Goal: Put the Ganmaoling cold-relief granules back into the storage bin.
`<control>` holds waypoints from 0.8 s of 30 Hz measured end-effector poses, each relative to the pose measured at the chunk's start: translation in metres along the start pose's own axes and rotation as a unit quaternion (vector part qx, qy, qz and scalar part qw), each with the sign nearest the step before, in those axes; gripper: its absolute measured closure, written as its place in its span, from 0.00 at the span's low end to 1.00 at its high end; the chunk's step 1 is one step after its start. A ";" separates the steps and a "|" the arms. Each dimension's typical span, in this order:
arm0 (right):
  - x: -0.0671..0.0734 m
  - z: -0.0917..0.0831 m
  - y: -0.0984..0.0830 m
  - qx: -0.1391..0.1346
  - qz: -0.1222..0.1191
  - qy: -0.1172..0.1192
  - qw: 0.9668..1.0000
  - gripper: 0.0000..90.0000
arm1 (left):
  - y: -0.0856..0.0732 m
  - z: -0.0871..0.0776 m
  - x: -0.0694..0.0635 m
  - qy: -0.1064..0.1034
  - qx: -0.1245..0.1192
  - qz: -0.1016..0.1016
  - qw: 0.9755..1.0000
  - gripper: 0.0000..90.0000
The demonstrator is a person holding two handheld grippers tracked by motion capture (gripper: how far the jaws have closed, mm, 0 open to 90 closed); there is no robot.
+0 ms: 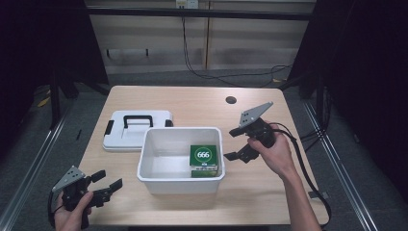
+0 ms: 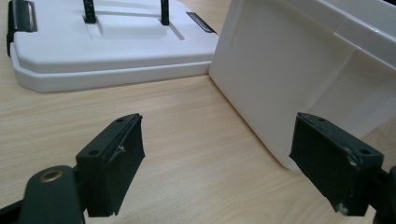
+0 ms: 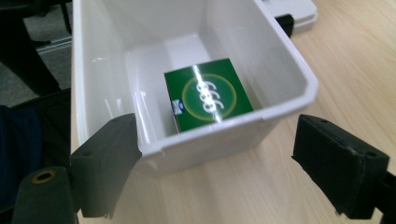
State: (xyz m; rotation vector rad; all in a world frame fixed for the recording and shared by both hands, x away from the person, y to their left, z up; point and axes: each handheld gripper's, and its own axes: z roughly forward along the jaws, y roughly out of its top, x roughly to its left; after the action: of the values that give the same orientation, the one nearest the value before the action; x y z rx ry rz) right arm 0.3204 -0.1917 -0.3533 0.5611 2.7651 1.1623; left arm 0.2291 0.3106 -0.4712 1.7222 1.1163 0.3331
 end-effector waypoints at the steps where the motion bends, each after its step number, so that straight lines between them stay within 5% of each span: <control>1: 0.000 -0.002 -0.003 0.001 -0.001 -0.006 1.000 0.15 | 0.000 0.000 0.000 0.000 0.000 -0.001 1.000 0.19; 3: 0.000 -0.006 -0.010 0.016 0.011 -0.012 1.000 0.15 | 0.000 -0.001 0.000 0.007 -0.002 0.002 1.000 0.19; 8: -0.001 -0.017 -0.030 0.003 0.033 -0.041 0.999 0.15 | 0.000 -0.001 0.001 0.009 -0.003 -0.001 1.000 0.19; 22: 0.017 -0.029 -0.073 -0.007 0.067 -0.074 0.995 0.15 | 0.000 -0.001 0.000 0.009 -0.003 0.001 1.000 0.19; 24: 0.017 -0.026 -0.084 -0.006 0.079 -0.062 0.995 0.15 | 0.000 0.000 0.000 0.008 -0.002 0.000 1.000 0.19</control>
State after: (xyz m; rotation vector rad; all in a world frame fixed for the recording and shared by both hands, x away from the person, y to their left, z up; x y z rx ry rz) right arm 0.2738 -0.2570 -0.3927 0.8356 2.6472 1.1300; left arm 0.2290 0.3102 -0.4710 1.7185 1.1263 0.3509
